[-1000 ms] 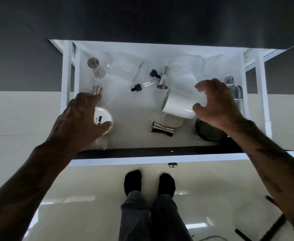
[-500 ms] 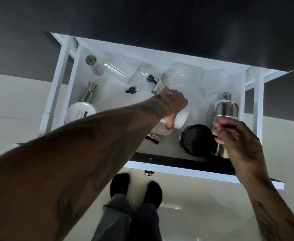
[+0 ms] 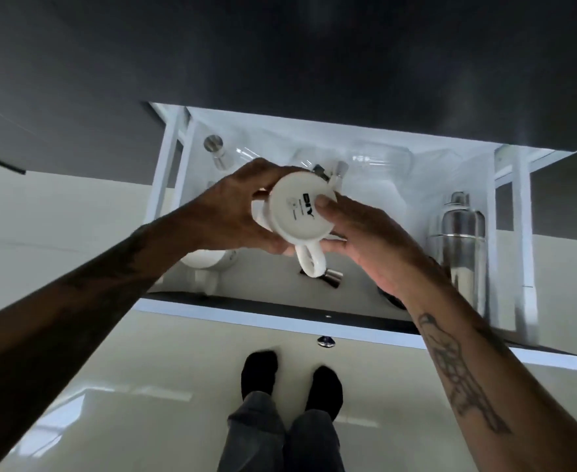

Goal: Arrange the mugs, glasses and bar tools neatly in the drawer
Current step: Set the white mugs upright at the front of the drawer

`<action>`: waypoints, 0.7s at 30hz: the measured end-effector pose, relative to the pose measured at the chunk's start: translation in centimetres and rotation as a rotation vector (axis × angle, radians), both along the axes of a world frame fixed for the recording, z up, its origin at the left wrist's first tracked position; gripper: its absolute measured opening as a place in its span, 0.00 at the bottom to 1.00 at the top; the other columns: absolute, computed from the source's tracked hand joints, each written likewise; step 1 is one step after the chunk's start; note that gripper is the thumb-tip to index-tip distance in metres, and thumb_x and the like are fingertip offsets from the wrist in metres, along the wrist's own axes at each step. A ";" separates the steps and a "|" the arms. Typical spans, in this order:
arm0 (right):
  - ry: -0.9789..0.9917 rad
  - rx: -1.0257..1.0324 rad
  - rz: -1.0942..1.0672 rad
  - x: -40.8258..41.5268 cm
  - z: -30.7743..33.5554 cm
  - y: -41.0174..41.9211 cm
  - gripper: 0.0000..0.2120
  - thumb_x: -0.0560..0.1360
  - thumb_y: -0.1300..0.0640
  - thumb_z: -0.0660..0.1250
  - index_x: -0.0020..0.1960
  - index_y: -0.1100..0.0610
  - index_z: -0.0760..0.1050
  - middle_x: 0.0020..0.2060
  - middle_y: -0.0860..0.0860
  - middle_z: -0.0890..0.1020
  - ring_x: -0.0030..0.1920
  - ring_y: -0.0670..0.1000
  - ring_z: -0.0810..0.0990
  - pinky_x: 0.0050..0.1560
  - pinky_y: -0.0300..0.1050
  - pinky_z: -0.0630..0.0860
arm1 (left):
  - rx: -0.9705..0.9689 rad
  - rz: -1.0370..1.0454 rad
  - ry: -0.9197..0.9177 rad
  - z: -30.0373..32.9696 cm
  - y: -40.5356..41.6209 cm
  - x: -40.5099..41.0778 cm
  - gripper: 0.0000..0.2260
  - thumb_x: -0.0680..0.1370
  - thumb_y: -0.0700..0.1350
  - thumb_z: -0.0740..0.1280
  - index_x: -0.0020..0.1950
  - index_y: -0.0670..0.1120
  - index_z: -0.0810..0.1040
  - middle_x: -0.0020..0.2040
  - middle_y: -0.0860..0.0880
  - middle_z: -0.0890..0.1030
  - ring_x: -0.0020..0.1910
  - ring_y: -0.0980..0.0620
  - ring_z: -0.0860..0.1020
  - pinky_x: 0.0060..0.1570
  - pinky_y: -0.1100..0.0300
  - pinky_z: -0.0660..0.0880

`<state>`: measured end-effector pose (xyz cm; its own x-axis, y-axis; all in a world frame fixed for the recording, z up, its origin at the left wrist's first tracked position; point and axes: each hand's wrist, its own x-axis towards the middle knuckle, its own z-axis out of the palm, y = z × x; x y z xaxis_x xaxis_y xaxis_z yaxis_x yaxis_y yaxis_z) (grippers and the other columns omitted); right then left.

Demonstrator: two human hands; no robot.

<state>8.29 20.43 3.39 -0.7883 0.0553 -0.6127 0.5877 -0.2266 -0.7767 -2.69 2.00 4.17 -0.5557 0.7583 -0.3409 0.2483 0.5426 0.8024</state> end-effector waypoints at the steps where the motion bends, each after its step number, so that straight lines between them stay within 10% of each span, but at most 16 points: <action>1: -0.008 0.041 0.005 0.1 -0.6 -1.3 0.17 0.78 0.50 0.65 0.65 0.52 0.78 0.57 0.51 0.85 0.59 0.51 0.83 0.59 0.51 0.80 | -0.017 0.020 -0.023 -0.5 -1.2 0.4 0.39 0.62 0.46 0.83 0.70 0.55 0.70 0.63 0.58 0.74 0.62 0.64 0.72 0.58 0.70 0.72; 8: -0.095 0.256 -0.063 1.6 -4.4 -8.2 0.08 0.73 0.42 0.65 0.47 0.29 0.80 0.46 0.48 0.85 0.54 0.57 0.84 0.58 0.62 0.79 | -0.244 -0.102 0.216 -4.8 -4.9 2.9 0.41 0.63 0.52 0.79 0.72 0.51 0.64 0.64 0.51 0.77 0.63 0.51 0.72 0.67 0.48 0.67; 11: -0.143 0.248 -0.159 1.2 -4.8 -9.0 0.10 0.76 0.51 0.66 0.54 0.42 0.82 0.45 0.51 0.85 0.55 0.57 0.83 0.55 0.58 0.81 | -0.349 -0.191 0.345 -5.8 -4.7 2.2 0.42 0.63 0.54 0.77 0.73 0.52 0.62 0.67 0.50 0.74 0.72 0.47 0.62 0.70 0.49 0.51; 21: -0.121 0.531 0.107 0.5 -4.6 -8.8 0.15 0.77 0.50 0.62 0.50 0.59 0.81 0.40 0.60 0.85 0.44 0.60 0.84 0.50 0.60 0.81 | -0.533 -0.312 0.390 -7.8 -5.6 0.8 0.48 0.66 0.59 0.77 0.78 0.53 0.53 0.79 0.48 0.62 0.79 0.46 0.49 0.73 0.44 0.43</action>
